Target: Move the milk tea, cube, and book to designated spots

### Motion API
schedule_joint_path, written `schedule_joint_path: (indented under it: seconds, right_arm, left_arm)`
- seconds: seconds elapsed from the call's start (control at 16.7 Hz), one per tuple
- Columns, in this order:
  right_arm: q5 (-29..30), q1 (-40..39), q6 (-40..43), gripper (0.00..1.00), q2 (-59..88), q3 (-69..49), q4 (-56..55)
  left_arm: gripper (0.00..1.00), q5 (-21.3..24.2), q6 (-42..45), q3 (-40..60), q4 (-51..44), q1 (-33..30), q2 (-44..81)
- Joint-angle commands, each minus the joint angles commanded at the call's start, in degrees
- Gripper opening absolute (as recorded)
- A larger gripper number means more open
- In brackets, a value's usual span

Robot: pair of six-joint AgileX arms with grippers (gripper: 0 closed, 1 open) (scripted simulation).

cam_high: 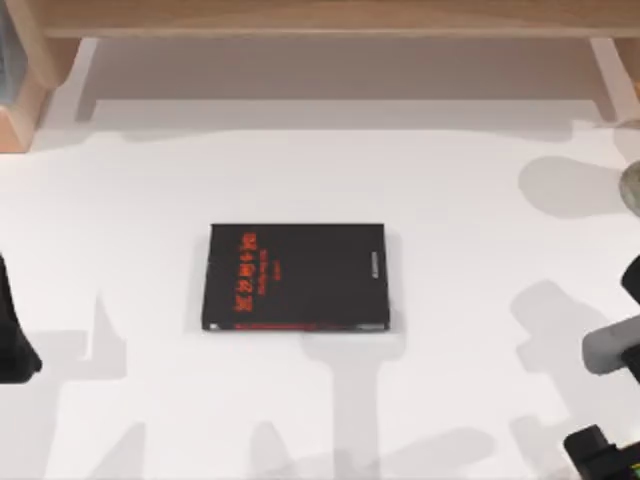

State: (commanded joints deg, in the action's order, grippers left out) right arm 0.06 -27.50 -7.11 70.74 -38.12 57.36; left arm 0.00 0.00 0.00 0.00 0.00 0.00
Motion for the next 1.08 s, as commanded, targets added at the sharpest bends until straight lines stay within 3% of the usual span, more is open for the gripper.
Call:
schedule_joint_path:
  seconds: [0.48,1.08]
  right_arm:
    - [-0.01,-0.15,-0.19,1.00,1.90,4.48,-6.36]
    - [-0.01,-0.15,-0.19,0.25,1.90,4.48,-6.36]
  left_arm:
    - [1.00,0.00,0.00,0.00,0.00,0.00,0.00]
    - [1.00,0.00,0.00,0.00,0.00,0.00,0.00]
